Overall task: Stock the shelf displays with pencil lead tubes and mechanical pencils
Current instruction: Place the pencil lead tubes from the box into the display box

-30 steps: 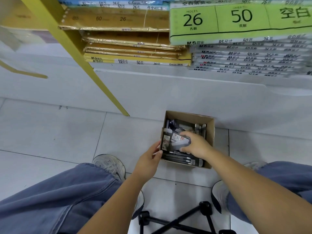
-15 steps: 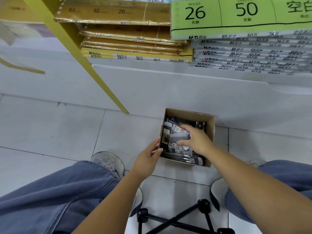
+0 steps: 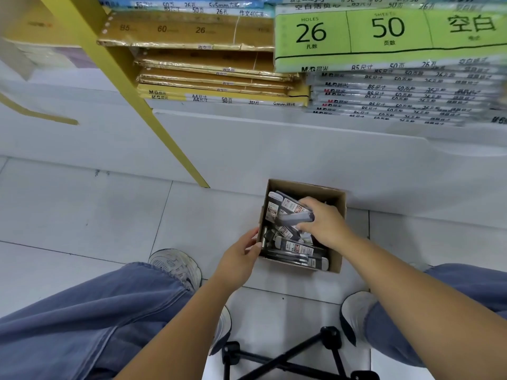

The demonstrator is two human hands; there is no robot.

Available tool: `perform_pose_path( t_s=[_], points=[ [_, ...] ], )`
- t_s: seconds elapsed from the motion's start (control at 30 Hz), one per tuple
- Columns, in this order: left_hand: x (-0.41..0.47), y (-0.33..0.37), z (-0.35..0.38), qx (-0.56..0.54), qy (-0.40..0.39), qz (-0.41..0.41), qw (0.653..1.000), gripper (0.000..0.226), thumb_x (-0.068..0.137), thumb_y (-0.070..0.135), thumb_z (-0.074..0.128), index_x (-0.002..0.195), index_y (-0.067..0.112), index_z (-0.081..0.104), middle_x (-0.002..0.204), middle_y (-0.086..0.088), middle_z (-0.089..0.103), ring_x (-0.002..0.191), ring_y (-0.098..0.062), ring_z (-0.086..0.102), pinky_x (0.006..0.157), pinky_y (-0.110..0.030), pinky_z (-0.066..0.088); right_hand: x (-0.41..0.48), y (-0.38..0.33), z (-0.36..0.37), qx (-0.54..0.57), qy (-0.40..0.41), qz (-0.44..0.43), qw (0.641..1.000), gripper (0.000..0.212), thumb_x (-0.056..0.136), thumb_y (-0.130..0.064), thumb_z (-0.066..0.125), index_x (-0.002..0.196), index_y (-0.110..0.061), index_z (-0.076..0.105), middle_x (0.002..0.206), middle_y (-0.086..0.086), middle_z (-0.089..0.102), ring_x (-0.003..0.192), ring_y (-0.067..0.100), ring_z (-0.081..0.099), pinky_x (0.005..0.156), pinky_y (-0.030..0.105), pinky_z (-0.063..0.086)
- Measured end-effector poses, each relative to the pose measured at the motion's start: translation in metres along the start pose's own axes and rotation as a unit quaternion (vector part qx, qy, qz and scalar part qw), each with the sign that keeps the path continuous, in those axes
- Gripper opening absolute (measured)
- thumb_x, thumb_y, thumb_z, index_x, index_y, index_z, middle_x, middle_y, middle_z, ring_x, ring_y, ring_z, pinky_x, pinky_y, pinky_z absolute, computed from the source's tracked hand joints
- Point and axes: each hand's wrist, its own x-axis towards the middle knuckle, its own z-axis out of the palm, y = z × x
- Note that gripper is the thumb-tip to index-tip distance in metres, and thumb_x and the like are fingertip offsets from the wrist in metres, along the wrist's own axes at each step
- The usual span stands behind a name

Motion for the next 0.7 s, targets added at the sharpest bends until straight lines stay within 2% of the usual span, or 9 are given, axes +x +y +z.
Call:
perform_pose_path(
  t_s=[0.1,0.23,0.33,0.4,0.47,0.57,0.63,0.7],
  points=[
    [0.001,0.003,-0.001,-0.005,0.012,-0.005,1.0,0.043,0.103,0.026,0.05,0.145,0.033,0.045,0.132,0.003,0.063,0.108,-0.011,0.063,0.069,-0.015,0.044,-0.001,-0.006,-0.016,0.02,0.019,-0.008,1.0,0.046,0.077,-0.017,0.077,0.117,-0.028,0.058,0.103,-0.013,0.065,0.086,0.003,0.059,0.075,0.021,0.045],
    [0.001,0.022,-0.003,-0.011,0.07,0.02,0.997,0.055,0.098,0.031,0.06,0.148,0.029,0.039,0.137,0.004,0.054,0.117,-0.011,0.056,0.086,-0.02,0.043,-0.006,-0.019,-0.035,0.042,0.029,-0.016,0.999,0.043,0.074,-0.015,0.08,0.102,-0.037,0.057,0.089,-0.027,0.06,0.076,-0.016,0.056,0.062,0.004,0.038],
    [0.003,0.048,-0.008,0.018,0.122,0.096,0.988,0.058,0.095,0.031,0.064,0.148,0.027,0.04,0.138,0.008,0.05,0.118,-0.008,0.053,0.094,-0.025,0.044,-0.013,-0.028,-0.049,0.082,0.013,-0.013,0.996,0.043,0.074,-0.01,0.08,0.099,-0.037,0.059,0.087,-0.021,0.065,0.067,-0.015,0.059,0.054,0.002,0.038],
    [0.003,0.069,-0.01,0.0,0.103,0.142,0.984,0.058,0.095,0.03,0.065,0.147,0.029,0.041,0.138,0.012,0.05,0.117,-0.006,0.054,0.097,-0.023,0.047,-0.019,-0.036,-0.059,0.109,-0.002,-0.016,0.994,0.042,0.074,-0.006,0.079,0.097,-0.035,0.061,0.082,-0.017,0.068,0.063,-0.012,0.06,0.053,0.004,0.04],
    [0.002,0.093,-0.012,-0.047,0.045,0.168,0.984,0.055,0.096,0.029,0.065,0.146,0.034,0.043,0.13,0.014,0.056,0.112,-0.003,0.06,0.091,-0.017,0.051,-0.026,-0.047,-0.071,0.122,-0.02,-0.024,0.992,0.042,0.073,-0.002,0.079,0.095,-0.034,0.063,0.079,-0.015,0.069,0.063,-0.009,0.062,0.054,0.007,0.043],
    [-0.004,0.126,-0.016,-0.1,-0.022,0.186,0.977,0.037,0.097,0.025,0.062,0.132,0.038,0.058,0.113,-0.004,0.069,0.1,-0.011,0.069,0.083,-0.027,0.059,-0.04,-0.063,-0.09,0.13,-0.041,-0.033,0.99,0.041,0.072,0.001,0.08,0.095,-0.03,0.064,0.085,-0.009,0.072,0.068,-0.003,0.066,0.06,0.01,0.049],
    [-0.009,0.144,-0.019,-0.118,-0.031,0.193,0.974,0.023,0.097,0.024,0.063,0.117,0.035,0.069,0.106,-0.008,0.071,0.09,-0.01,0.072,0.071,-0.028,0.061,-0.049,-0.074,-0.103,0.13,-0.042,-0.039,0.99,0.041,0.071,-0.001,0.081,0.094,-0.031,0.065,0.091,-0.007,0.072,0.072,-0.001,0.067,0.066,0.013,0.051],
    [-0.016,0.156,-0.022,-0.129,-0.026,0.192,0.973,0.018,0.096,0.021,0.064,0.109,0.028,0.074,0.1,-0.002,0.073,0.085,-0.007,0.072,0.066,-0.024,0.059,-0.059,-0.084,-0.113,0.141,-0.03,-0.043,0.989,0.044,0.07,-0.002,0.082,0.097,-0.034,0.065,0.095,-0.005,0.072,0.079,0.005,0.069,0.074,0.021,0.054]
  ],
)
